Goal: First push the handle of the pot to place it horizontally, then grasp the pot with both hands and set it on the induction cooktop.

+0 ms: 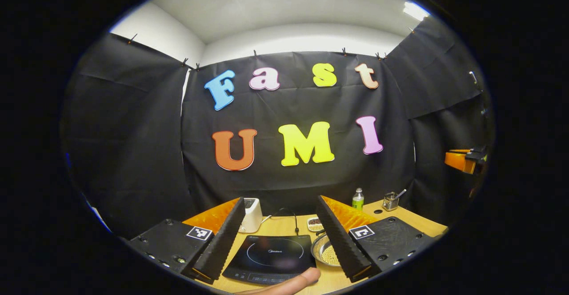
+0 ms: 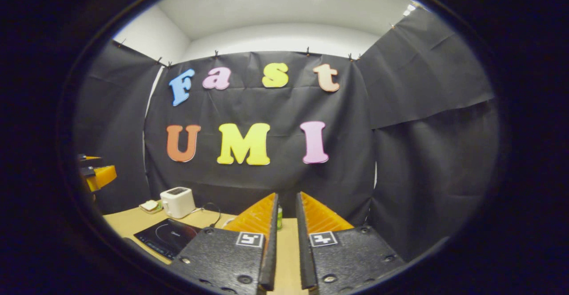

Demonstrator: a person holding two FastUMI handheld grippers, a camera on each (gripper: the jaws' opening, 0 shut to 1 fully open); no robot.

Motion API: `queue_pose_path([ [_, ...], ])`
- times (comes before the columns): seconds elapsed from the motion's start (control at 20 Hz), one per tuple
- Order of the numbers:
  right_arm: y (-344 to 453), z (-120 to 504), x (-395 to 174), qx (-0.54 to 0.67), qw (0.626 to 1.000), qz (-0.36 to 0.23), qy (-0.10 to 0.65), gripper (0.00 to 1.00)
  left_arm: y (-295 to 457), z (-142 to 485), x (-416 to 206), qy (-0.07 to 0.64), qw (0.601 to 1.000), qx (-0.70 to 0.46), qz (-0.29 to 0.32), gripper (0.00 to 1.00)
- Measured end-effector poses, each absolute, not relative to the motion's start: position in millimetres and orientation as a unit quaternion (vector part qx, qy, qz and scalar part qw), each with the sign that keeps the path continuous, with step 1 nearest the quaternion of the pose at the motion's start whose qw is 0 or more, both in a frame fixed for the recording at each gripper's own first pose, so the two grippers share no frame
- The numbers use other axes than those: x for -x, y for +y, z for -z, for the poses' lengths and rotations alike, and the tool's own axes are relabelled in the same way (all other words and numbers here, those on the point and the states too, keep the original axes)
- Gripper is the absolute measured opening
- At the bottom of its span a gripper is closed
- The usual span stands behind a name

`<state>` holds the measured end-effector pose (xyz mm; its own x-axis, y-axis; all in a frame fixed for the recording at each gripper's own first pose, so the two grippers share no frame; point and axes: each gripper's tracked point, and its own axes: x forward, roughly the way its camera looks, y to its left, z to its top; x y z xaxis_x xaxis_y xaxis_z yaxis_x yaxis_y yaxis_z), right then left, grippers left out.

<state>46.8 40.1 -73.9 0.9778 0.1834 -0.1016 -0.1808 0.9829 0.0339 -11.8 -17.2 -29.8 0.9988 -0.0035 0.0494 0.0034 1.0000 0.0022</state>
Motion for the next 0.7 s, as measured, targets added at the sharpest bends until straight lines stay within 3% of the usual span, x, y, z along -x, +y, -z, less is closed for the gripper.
queue_pose_path([
  [0.05,44.5,81.3,-47.5,-0.016,0.993,-0.097,0.064,0.1,-18.5,30.3,12.9,-0.024,1.0,-0.003,0.003,0.96],
  [0.1,50.6,88.8,-50.0,-0.017,0.992,-0.103,0.075,0.08,-18.7,30.3,13.6,-0.025,1.0,-0.007,0.003,0.96],
  [0.15,57.3,95.3,-49.5,-0.011,0.99,-0.111,0.084,0.0,-19.4,31.7,13.4,-0.024,1.0,-0.01,0.004,0.96],
  [0.7,112.4,185.3,-46.5,0.018,0.97,-0.151,0.191,0.04,-19.9,53.0,11.1,-0.007,1.0,-0.006,0.014,0.96],
])
